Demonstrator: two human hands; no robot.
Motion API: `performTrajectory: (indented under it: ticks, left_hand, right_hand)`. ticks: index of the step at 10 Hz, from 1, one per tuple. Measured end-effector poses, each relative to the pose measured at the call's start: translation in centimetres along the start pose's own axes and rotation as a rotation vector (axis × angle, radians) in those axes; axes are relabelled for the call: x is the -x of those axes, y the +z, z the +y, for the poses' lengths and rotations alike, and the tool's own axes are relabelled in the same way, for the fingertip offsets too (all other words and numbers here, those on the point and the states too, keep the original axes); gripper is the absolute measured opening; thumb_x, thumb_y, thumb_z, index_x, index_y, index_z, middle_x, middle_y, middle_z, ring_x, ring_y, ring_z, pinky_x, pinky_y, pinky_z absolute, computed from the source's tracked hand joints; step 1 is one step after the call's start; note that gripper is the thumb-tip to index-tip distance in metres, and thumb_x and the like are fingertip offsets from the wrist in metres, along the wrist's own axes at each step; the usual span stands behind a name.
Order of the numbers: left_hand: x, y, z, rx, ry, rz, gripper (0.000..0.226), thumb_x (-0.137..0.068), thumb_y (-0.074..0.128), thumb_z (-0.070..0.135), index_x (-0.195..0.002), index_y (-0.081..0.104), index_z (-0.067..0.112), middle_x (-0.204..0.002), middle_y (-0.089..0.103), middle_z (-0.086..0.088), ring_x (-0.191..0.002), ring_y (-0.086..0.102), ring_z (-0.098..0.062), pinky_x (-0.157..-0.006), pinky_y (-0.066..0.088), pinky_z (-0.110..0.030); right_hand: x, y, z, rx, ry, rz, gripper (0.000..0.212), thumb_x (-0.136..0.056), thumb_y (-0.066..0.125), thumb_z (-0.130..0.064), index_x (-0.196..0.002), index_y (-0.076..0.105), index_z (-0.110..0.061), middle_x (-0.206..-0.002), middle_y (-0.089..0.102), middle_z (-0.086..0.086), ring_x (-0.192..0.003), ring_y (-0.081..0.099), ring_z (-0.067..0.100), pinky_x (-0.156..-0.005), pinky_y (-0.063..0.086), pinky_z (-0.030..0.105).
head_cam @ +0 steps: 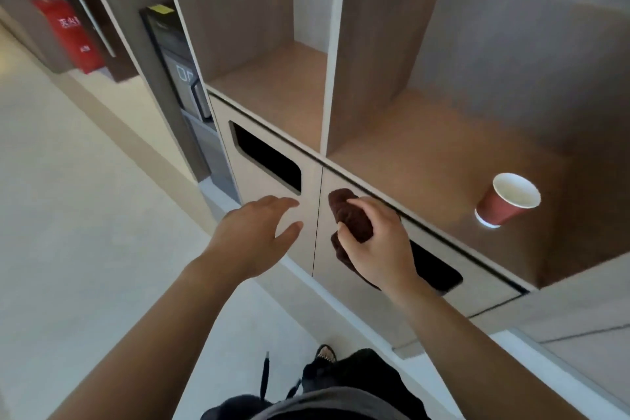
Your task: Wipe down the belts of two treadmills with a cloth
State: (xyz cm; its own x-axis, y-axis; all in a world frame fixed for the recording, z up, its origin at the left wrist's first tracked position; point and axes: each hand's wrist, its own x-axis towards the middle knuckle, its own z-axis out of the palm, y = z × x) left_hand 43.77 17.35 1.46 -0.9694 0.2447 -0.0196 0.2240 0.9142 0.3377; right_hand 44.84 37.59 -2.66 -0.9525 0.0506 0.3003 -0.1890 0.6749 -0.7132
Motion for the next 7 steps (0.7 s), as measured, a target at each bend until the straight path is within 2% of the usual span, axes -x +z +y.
performTrajectory:
  ticks: [2, 3, 4, 5, 7]
  left_hand:
    - [-7.7, 0.7, 1.5, 0.007, -0.013, 0.01, 0.046, -0.091, 0.04, 0.054, -0.133, 0.044, 0.035, -0.136, 0.051, 0.009, -0.098, 0.061, -0.012, -0.089, 0.046, -0.032]
    - [-10.3, 1.0, 2.0, 0.002, -0.008, -0.006, 0.043, -0.091, 0.04, 0.054, -0.131, 0.045, 0.037, -0.134, 0.053, 0.01, -0.093, 0.061, -0.011, -0.088, 0.047, -0.033]
    - [-12.2, 1.0, 2.2, -0.001, -0.001, -0.01, 0.043, -0.091, 0.041, 0.054, -0.131, 0.045, 0.037, -0.134, 0.053, 0.01, -0.087, 0.062, -0.011, -0.086, 0.048, -0.033]
    - [-13.5, 1.0, 2.6, -0.009, -0.002, -0.024, 0.044, -0.091, 0.041, 0.054, -0.131, 0.045, 0.037, -0.135, 0.053, 0.009, -0.089, 0.063, -0.012, -0.087, 0.049, -0.033]
    - [-13.9, 0.6, 2.8, -0.015, -0.006, -0.015, 0.046, -0.091, 0.04, 0.053, -0.133, 0.044, 0.036, -0.138, 0.05, 0.009, -0.099, 0.062, -0.012, -0.091, 0.046, -0.033]
  right_hand:
    - [-7.9, -0.4, 5.2, 0.133, -0.002, 0.0, 0.039, -0.076, 0.062, -0.038, -0.108, 0.066, -0.017, -0.112, 0.065, -0.003, -0.103, 0.057, 0.02, -0.09, 0.045, 0.034]
    - [-11.0, -0.6, 6.9, 0.193, -0.004, 0.015, 0.04, -0.075, 0.061, -0.041, -0.109, 0.065, -0.021, -0.113, 0.063, -0.004, -0.106, 0.055, 0.02, -0.089, 0.045, 0.034]
    - [-14.5, -0.6, 8.0, 0.281, -0.014, 0.021, 0.041, -0.078, 0.062, -0.044, -0.113, 0.064, -0.022, -0.124, 0.059, -0.004, -0.116, 0.05, 0.021, -0.093, 0.044, 0.042]
    - [-16.7, -0.5, 9.2, 0.38, 0.013, -0.063, 0.049, -0.082, 0.059, -0.051, -0.122, 0.059, -0.023, -0.135, 0.052, -0.003, -0.128, 0.041, 0.02, -0.1, 0.037, 0.05]
    - [-16.1, -0.3, 9.3, 0.307, -0.098, 0.004, 0.047, -0.082, 0.064, -0.045, -0.118, 0.064, -0.015, -0.127, 0.06, 0.004, -0.119, 0.053, 0.025, -0.092, 0.047, 0.048]
